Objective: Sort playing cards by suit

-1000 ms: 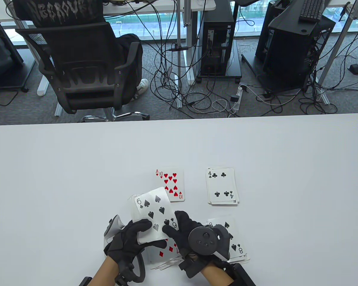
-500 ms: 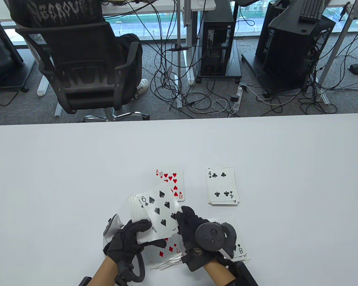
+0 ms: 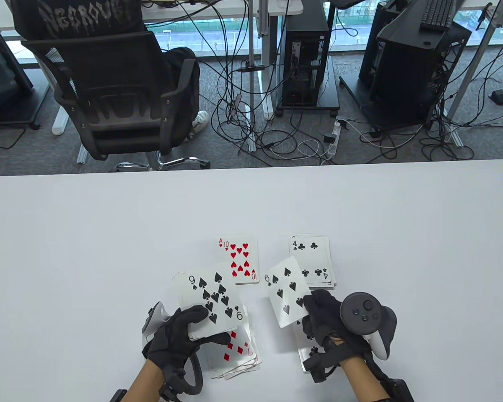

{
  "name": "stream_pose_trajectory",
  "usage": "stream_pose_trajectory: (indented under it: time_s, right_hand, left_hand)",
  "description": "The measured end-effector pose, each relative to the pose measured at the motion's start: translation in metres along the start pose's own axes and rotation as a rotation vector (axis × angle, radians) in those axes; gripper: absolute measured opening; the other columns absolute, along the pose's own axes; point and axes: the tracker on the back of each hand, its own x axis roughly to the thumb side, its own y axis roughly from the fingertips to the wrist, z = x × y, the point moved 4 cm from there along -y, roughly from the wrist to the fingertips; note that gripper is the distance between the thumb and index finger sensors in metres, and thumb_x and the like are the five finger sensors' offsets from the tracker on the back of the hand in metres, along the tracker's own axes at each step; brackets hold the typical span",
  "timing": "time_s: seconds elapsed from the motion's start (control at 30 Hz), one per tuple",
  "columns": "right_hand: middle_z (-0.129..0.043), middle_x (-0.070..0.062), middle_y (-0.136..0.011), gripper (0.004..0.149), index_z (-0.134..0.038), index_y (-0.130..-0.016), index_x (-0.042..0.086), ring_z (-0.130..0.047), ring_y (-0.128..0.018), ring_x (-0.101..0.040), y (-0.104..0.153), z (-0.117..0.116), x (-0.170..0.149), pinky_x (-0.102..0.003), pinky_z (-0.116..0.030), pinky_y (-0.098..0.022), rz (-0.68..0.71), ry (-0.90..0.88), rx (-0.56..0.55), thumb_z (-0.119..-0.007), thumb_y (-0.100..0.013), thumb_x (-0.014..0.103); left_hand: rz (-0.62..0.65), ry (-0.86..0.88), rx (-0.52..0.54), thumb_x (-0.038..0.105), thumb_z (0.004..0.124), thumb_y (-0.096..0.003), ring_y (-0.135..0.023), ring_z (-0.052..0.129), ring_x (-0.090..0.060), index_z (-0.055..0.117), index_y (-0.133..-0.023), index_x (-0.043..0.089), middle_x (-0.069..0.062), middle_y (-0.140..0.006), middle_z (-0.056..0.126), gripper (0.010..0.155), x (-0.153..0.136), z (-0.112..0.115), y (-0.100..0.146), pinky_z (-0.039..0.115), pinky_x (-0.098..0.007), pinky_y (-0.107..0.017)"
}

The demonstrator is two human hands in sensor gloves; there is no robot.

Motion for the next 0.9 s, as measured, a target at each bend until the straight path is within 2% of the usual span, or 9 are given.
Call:
stream_pose_trajectory:
  time_s: [0.13,0.3,0.4,0.7,0.9]
  right_hand:
    - [-0.093,-0.004,-0.027,0.042,-0.074,-0.071,-0.019,-0.099,-0.016,-0.022,0.012,-0.002,-0.031,-0.042,-0.088,-0.015,-0.136,0.152,0.079,-0.067,-0.053,0.018]
    - [-0.092,-0.002,-0.024,0.044,-0.075,-0.069,-0.020,-0.099,-0.013,-0.020,0.020,-0.017,-0.047,-0.042,-0.088,-0.012,-0.228,0.466,0.235,-0.067,-0.054,0.020]
    - [-0.092,-0.002,-0.024,0.044,-0.076,-0.068,-0.020,-0.099,-0.013,-0.020,0.022,-0.028,-0.053,-0.042,-0.088,-0.013,-0.271,0.556,0.319,-0.067,-0.054,0.021]
    - [-0.092,-0.003,-0.025,0.048,-0.074,-0.066,-0.022,-0.099,-0.016,-0.022,0.023,-0.039,-0.050,-0.044,-0.088,-0.015,-0.252,0.765,0.342,-0.068,-0.054,0.024]
    - [-0.093,-0.006,-0.027,0.053,-0.074,-0.071,-0.022,-0.099,-0.017,-0.025,0.023,-0.036,-0.041,-0.046,-0.087,-0.016,-0.274,0.794,0.364,-0.068,-0.055,0.028]
  left_hand:
    - [-0.001,0.001,0.007,0.039,0.065,-0.0633,-0.101,0.073,-0.033,0.041,-0.108,0.031,-0.001,-0.113,0.054,0.051,0.001,0.000,0.001,0.079,-0.047,-0.060]
    - [-0.006,0.005,0.013,0.039,0.065,-0.0633,-0.101,0.073,-0.033,0.040,-0.108,0.031,-0.001,-0.113,0.054,0.052,0.001,0.001,0.002,0.079,-0.047,-0.060]
    - [-0.005,0.004,0.014,0.039,0.065,-0.0633,-0.101,0.073,-0.033,0.040,-0.108,0.031,-0.001,-0.113,0.054,0.052,0.001,0.001,0.002,0.079,-0.047,-0.060]
    - [-0.011,0.006,0.016,0.039,0.065,-0.0633,-0.101,0.073,-0.033,0.040,-0.108,0.031,-0.001,-0.113,0.054,0.052,0.001,0.001,0.002,0.079,-0.047,-0.060]
    - [-0.013,0.004,0.013,0.039,0.065,-0.0633,-0.101,0.073,-0.033,0.040,-0.108,0.030,-0.001,-0.113,0.054,0.052,0.001,0.002,0.003,0.079,-0.047,-0.060]
